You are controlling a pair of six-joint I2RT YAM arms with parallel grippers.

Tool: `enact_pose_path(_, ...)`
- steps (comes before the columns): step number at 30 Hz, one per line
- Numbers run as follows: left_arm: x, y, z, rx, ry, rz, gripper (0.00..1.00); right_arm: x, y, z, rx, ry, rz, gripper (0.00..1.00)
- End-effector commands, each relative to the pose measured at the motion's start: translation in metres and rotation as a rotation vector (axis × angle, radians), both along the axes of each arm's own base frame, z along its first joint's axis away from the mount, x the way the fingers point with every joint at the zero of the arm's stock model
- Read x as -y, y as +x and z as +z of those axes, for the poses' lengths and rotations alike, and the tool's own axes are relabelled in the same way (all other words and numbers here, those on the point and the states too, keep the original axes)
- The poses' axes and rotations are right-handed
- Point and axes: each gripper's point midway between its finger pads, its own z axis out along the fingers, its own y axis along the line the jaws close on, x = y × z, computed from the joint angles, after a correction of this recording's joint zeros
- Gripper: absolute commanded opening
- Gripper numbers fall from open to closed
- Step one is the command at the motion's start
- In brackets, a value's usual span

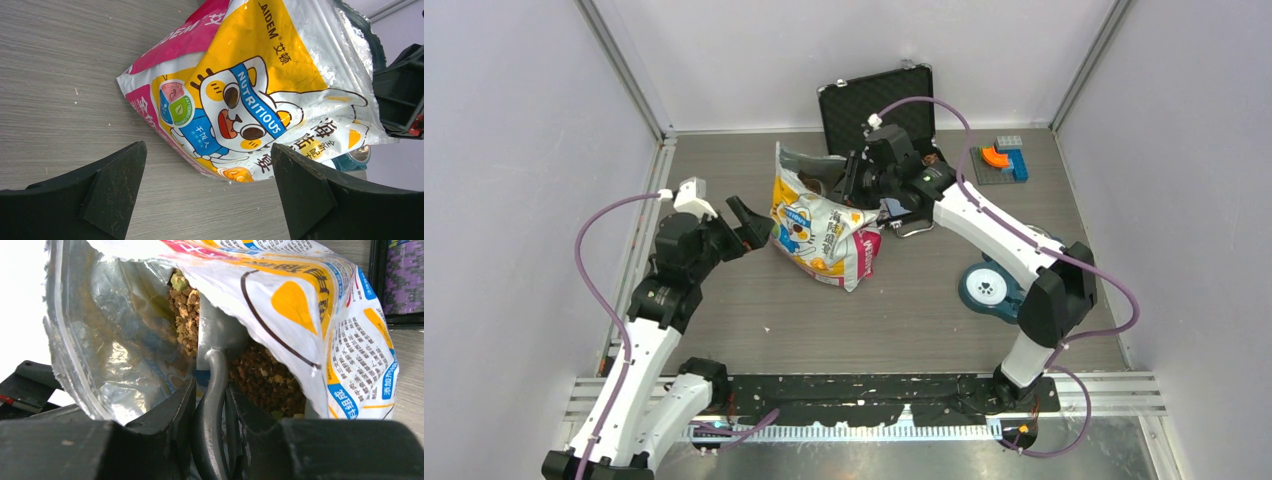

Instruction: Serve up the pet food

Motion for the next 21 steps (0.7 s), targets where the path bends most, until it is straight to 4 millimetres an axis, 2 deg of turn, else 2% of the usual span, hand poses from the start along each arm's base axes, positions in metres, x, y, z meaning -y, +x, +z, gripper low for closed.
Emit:
enact_pose_path(1,-0.001,0.004,0.006,0.041,-0.001,0.010,0.99,-0.010,-0.017,0.106,0.181,0.288,0.044,0.05)
enact_pose_path(11,-0.006,0.002,0.006,0.045,0.017,0.026,0.99,0.023,-0.026,0.116,0.238,0.285,-0.036,0.05)
enact_pose_path(17,-0.011,0.002,0.006,0.056,0.035,0.044,0.99,0.051,-0.028,0.115,0.252,0.265,-0.124,0.05)
enact_pose_path(20,-0.011,0.002,0.005,0.061,0.037,0.043,0.99,0.068,-0.031,0.120,0.269,0.273,-0.161,0.05)
enact_pose_path(21,-0.015,0.003,0.004,0.061,0.045,0.067,0.99,0.070,-0.031,0.115,0.263,0.267,-0.170,0.05)
